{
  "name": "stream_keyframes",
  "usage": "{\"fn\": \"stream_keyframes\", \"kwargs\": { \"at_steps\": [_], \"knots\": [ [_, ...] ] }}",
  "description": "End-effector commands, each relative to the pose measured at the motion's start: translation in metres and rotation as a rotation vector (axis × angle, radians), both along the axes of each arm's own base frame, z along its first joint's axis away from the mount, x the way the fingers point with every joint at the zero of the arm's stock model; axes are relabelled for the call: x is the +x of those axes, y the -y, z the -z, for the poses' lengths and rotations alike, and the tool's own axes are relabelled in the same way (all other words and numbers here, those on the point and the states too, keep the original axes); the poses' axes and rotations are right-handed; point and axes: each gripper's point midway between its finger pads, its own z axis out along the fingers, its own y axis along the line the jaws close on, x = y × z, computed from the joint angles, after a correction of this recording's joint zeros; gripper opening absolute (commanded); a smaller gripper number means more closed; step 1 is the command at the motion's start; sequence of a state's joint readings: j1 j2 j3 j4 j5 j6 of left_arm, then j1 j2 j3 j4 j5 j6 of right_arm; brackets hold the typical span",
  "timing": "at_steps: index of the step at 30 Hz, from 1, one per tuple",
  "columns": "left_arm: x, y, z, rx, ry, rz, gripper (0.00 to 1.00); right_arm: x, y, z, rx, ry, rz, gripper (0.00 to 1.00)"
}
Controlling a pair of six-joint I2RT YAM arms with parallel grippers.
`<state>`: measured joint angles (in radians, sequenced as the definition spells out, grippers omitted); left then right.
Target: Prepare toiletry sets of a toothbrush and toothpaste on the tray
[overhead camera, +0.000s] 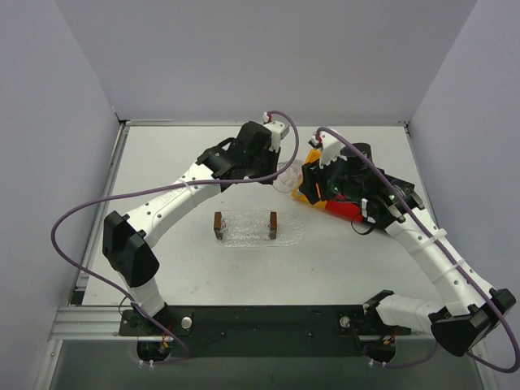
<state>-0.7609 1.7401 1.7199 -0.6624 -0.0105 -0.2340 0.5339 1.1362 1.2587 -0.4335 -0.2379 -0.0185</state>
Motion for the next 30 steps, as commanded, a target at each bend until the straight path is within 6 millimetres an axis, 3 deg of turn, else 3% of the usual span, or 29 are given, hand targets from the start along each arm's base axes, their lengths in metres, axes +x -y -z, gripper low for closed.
{"fn": "stream_keyframes", "kwargs": {
  "at_steps": [1, 6, 11, 19, 30],
  "knots": [
    [0.019, 0.016, -0.054, -0.195, 0.094, -0.118, 0.00, 0.024, -0.004, -0.024, -0.015, 0.115, 0.097, 0.50],
    [0.012, 0.015, -0.061, -0.265, 0.087, -0.156, 0.00, 0.033, -0.009, -0.028, -0.013, 0.160, 0.122, 0.50],
    [0.005, 0.016, -0.053, -0.280, 0.047, -0.156, 0.00, 0.041, -0.011, -0.030, -0.006, 0.188, 0.153, 0.50],
    [-0.002, 0.014, -0.051, -0.315, 0.026, -0.173, 0.00, 0.048, -0.017, -0.007, -0.031, 0.157, 0.157, 0.48],
    [-0.006, 0.012, -0.055, -0.331, 0.030, -0.171, 0.00, 0.053, -0.019, 0.008, -0.059, 0.143, 0.185, 0.45]
  ]
}}
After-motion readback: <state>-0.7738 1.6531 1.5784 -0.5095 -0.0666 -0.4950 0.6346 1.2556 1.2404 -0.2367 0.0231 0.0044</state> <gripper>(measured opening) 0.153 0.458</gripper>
